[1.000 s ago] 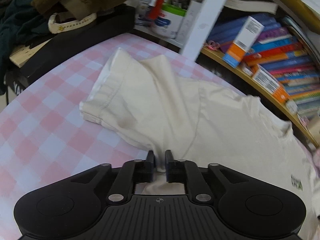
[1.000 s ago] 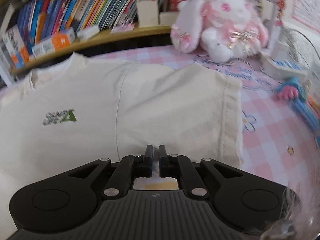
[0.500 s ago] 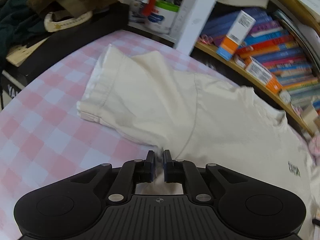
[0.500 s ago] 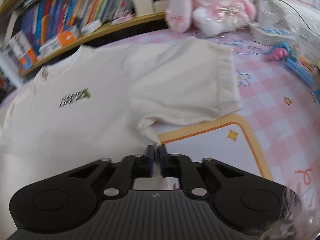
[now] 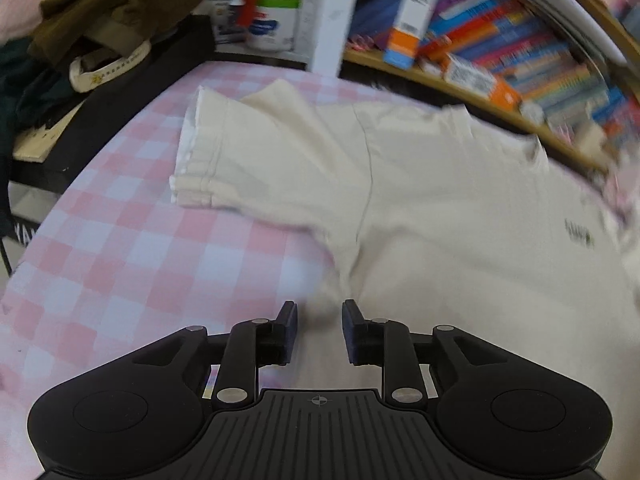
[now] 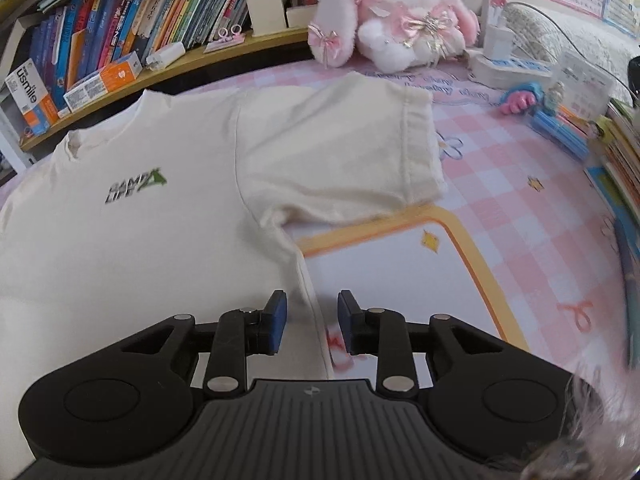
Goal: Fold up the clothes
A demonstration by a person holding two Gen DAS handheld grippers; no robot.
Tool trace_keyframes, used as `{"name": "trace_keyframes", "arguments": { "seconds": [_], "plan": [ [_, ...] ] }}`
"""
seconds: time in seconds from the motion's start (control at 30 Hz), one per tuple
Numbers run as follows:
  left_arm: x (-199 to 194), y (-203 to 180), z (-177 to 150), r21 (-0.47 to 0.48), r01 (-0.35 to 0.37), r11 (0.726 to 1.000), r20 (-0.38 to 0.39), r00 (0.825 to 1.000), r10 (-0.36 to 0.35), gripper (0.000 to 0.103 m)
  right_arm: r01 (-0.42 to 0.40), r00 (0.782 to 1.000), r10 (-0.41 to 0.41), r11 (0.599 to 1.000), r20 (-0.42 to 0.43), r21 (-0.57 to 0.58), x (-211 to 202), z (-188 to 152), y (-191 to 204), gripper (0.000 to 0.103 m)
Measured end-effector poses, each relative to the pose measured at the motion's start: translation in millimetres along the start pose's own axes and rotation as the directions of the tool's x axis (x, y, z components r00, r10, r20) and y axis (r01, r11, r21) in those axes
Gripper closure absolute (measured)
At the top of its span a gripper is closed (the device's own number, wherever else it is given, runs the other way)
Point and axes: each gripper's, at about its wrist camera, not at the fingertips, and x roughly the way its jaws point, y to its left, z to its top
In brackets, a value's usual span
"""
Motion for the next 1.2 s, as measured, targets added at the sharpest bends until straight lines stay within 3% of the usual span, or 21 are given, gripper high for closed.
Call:
{"name": "trace_keyframes", "arguments": {
  "seconds": [0.17, 0.2, 0.27, 0.33, 0.53, 0.77, 0.83, 0.87, 0.97, 1.0, 1.07, 1.2],
  "plan": [
    [-7.7, -2.2, -14.2, 0.105, 0.013, 0.994, 0.02, 1.0, -0.015, 0.075, 0.0, 1.0, 0.0, 1.0, -0.02, -0.001, -20.5, -24.4, -7.0, 0.077],
    [-7.9, -2.2, -14.9, 0.113, 0.013, 0.994, 0.025, 1.0, -0.015, 0.08, 0.001, 1.0, -0.001, 1.0, -0.024, -0.005, -24.3, -29.1, -6.9, 0.077],
    [-5.9, 0.6, -13.0, 0.106, 0.003, 0.994, 0.029, 1.0, -0.007, 0.101, 0.01, 0.999, -0.011, 0.999, -0.034, -0.033, -29.0, -35.7, -4.0, 0.082],
    [-4.1, 7.0, -9.7, 0.066, 0.02, 0.998, 0.028, 0.999, -0.022, 0.102, 0.007, 0.999, -0.01, 0.999, -0.05, -0.04, -32.8, -40.3, -1.1, 0.099],
    [-4.3, 4.5, -11.1, 0.104, 0.039, 0.994, 0.016, 0.999, -0.041, 0.102, 0.033, 0.999, -0.032, 0.999, -0.024, 0.022, -36.3, -47.9, -4.9, 0.1],
    [-4.8, 7.3, -13.9, 0.095, 0.049, 0.994, 0.028, 0.998, -0.052, 0.101, 0.054, 0.998, -0.054, 0.998, -0.018, -0.013, -35.3, -48.3, 1.3, 0.1],
    [-4.9, 6.9, -13.8, 0.09, 0.044, 0.995, 0.029, 0.998, -0.047, 0.096, 0.062, 0.998, -0.062, 0.998, -0.019, -0.019, -34.7, -48.3, 3.2, 0.099],
    [-5.8, 6.1, -13.8, 0.085, 0.041, 0.996, 0.031, 0.999, -0.043, 0.096, 0.065, 0.998, -0.065, 0.998, -0.022, -0.015, -34.9, -48.0, 3.9, 0.098],
    [-10.1, 1.9, -14.1, 0.078, 0.044, 0.996, 0.049, 0.998, -0.048, 0.094, 0.082, 0.997, -0.082, 0.997, -0.013, -0.002, -37.5, -48.2, 6.9, 0.077],
    [-11.0, -0.3, -14.7, 0.083, 0.047, 0.995, 0.052, 0.997, -0.051, 0.091, 0.089, 0.996, -0.089, 0.996, 0.0, 0.0, -39.6, -48.8, 8.8, 0.069],
    [-12.6, -4.8, -15.8, 0.092, 0.051, 0.994, 0.059, 0.997, -0.057, 0.085, 0.093, 0.996, -0.093, 0.996, 0.016, -0.002, -42.5, -49.5, 12.1, 0.065],
    [-15.2, -12.4, -18.3, 0.111, 0.049, 0.993, 0.074, 0.996, -0.057, 0.07, 0.11, 0.993, -0.109, 0.994, 0.044, -0.009, -47.2, -51.2, 19.7, 0.046]
  ]
}}
